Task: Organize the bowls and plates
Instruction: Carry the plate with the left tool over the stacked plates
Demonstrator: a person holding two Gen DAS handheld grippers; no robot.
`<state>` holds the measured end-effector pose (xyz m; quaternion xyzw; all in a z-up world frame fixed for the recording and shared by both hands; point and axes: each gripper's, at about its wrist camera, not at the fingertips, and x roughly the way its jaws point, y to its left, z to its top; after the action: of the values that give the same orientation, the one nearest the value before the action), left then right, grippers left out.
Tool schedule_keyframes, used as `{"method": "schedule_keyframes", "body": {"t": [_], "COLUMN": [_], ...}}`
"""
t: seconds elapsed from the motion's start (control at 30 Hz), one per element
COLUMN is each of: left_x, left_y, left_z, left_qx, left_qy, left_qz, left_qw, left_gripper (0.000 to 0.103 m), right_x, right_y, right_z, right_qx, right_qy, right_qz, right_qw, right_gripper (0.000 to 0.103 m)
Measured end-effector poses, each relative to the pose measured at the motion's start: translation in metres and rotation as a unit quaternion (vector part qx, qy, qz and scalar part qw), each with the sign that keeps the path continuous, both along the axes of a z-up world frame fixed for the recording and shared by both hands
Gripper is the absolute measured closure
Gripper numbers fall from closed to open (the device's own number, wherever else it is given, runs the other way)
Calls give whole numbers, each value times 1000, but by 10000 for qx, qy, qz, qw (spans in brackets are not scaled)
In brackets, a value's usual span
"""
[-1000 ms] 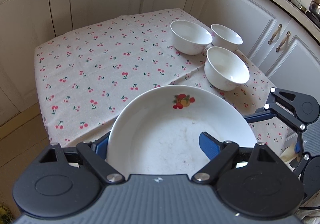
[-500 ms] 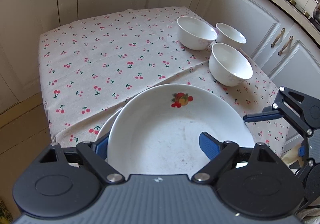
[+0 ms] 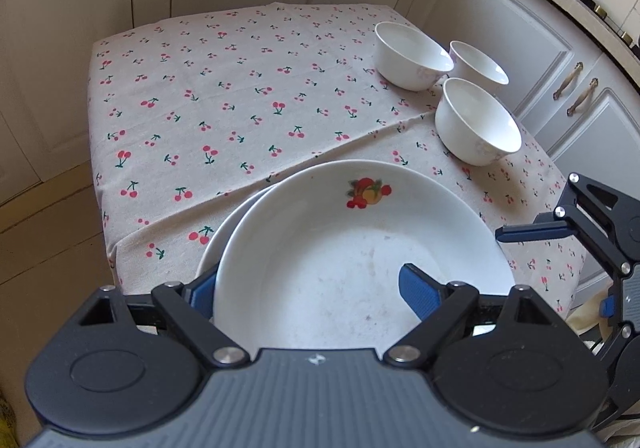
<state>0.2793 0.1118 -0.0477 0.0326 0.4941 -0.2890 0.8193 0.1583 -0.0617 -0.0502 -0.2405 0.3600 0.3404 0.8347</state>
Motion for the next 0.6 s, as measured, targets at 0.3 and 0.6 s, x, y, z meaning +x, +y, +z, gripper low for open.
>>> {"method": "schedule_keyframes", "body": {"t": [0.3,0.6], "left_x": [-9,-18], "left_y": [4,7], "left_z": [-1,1], "left_qx": [56,73], "left_qy": [76,123], "left_qz": [111,282], "left_qw": [9999,9995], "left_gripper": [13,13], "right_x": [-2,-2], "right_y": [1,0], "right_z": [0,0], "right_qx": [48,104], "right_qy": [-43,-55], "right_qz": [152,188], "right_qw": [9999,9998], "right_gripper": [2,2]}}
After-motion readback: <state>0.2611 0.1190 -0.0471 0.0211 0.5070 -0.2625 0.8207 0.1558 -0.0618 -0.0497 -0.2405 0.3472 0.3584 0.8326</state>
